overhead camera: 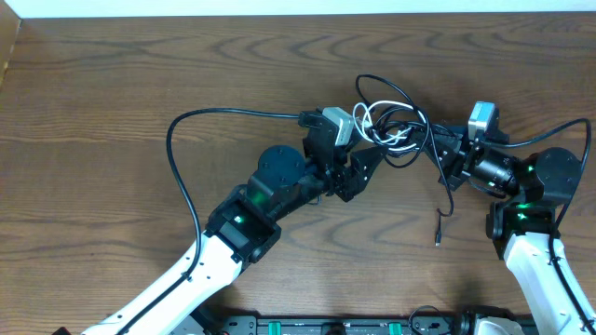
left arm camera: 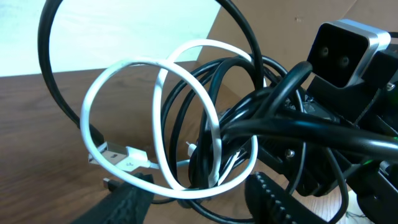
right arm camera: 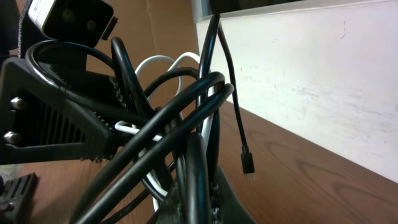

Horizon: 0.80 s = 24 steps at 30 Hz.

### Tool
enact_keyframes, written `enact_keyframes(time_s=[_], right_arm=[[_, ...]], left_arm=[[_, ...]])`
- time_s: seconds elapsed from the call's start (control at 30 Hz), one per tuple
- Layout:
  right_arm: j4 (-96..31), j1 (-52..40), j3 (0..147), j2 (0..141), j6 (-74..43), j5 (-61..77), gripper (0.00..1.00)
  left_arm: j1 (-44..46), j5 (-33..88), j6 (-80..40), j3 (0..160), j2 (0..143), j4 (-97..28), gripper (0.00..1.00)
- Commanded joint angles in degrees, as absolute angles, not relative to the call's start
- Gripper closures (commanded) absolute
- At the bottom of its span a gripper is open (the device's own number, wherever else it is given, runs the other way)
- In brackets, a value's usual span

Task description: Untangle cables

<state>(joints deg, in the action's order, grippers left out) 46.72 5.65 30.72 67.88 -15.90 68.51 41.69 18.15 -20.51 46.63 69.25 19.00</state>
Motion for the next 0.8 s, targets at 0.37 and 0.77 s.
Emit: enact_keyframes(time_s=[0.37,0.77], right_arm=[[46.83,5.89,31.35,67.64,-16.27,68.07,0.99],[46.06,5.89,31.35,67.64,-16.27,68.12,0.99]], left_arm=[[42.37,19.05,-20.71,47.11,71.37,21.58,0.66],[42.35,18.81,-20.69,47.11,71.48,23.09,0.92]])
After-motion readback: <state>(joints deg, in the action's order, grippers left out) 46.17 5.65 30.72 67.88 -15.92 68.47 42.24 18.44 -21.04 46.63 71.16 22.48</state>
